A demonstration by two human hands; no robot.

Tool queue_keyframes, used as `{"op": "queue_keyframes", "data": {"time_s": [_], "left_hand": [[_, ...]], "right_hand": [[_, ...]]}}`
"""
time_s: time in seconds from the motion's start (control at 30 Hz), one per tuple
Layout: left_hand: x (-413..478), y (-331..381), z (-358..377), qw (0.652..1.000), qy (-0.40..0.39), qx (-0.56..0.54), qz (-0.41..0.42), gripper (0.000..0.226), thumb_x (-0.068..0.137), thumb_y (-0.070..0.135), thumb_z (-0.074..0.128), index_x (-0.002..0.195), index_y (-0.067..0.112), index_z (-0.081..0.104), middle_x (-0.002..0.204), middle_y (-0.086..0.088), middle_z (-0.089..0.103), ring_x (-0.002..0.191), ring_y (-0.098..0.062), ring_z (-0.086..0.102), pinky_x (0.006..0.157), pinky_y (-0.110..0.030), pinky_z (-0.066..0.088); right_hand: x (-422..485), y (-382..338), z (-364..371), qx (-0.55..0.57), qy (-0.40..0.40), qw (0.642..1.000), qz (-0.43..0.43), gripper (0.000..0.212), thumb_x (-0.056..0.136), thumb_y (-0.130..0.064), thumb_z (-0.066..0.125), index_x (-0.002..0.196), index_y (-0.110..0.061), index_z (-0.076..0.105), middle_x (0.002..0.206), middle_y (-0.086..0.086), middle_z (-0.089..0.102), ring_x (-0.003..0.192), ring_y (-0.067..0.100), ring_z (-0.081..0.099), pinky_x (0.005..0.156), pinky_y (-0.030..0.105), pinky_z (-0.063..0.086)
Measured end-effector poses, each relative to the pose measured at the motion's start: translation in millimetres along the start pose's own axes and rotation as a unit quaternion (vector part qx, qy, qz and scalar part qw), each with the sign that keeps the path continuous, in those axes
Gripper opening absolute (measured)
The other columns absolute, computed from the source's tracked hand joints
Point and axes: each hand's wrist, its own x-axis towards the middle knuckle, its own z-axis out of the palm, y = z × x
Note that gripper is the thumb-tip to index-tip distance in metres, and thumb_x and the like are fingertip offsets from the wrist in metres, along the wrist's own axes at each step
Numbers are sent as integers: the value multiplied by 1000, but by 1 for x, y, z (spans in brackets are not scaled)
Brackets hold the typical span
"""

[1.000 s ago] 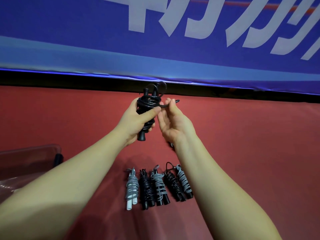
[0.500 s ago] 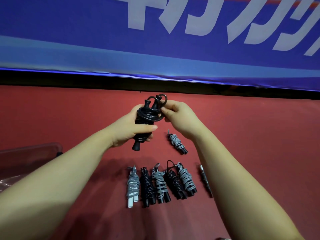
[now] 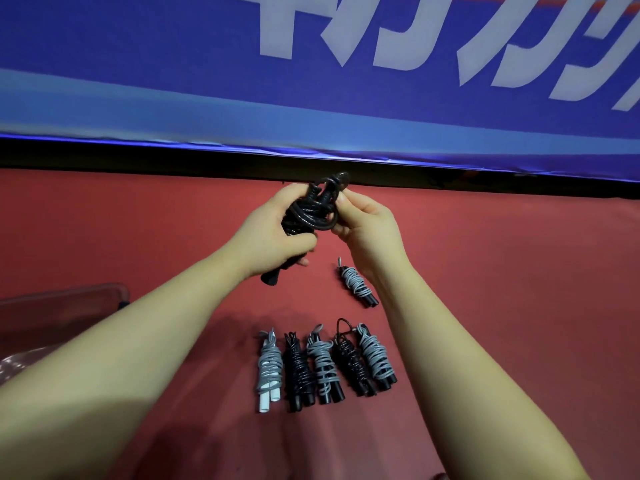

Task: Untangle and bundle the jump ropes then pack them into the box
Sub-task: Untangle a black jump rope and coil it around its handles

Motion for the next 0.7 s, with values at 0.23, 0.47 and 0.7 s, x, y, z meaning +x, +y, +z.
{"op": "queue_keyframes", "data": {"time_s": [0.23,0.47,0.7], "left_hand": [[0,5,-1,996,-13,93,-14,77,77,-2,56,137,39,32,70,-1,64,48,-20,62,45,-22,48],[7,2,7,993,52,79,-73,57,81,12,58,131,28,36,70,-2,67,54,-19,66,47,-23,48],[1,-3,-9,977,-23,207,-53,71,79,13,59,137,40,29,69,-3,66,51,-20,63,51,-32,54]], "right_hand": [[-6,-3,-2,-199,12,979,-45,21,95,-15,51,84,-19,68,64,-15,57,56,-4,45,62,15,36],[-7,5,-1,-179,27,983,-29,26,97,-8,42,98,-21,65,70,-9,58,67,11,46,66,23,40],[-2,-11,-15,-328,-54,943,-18,21,95,-5,48,95,-12,67,70,-11,59,49,-9,48,57,5,35]]}}
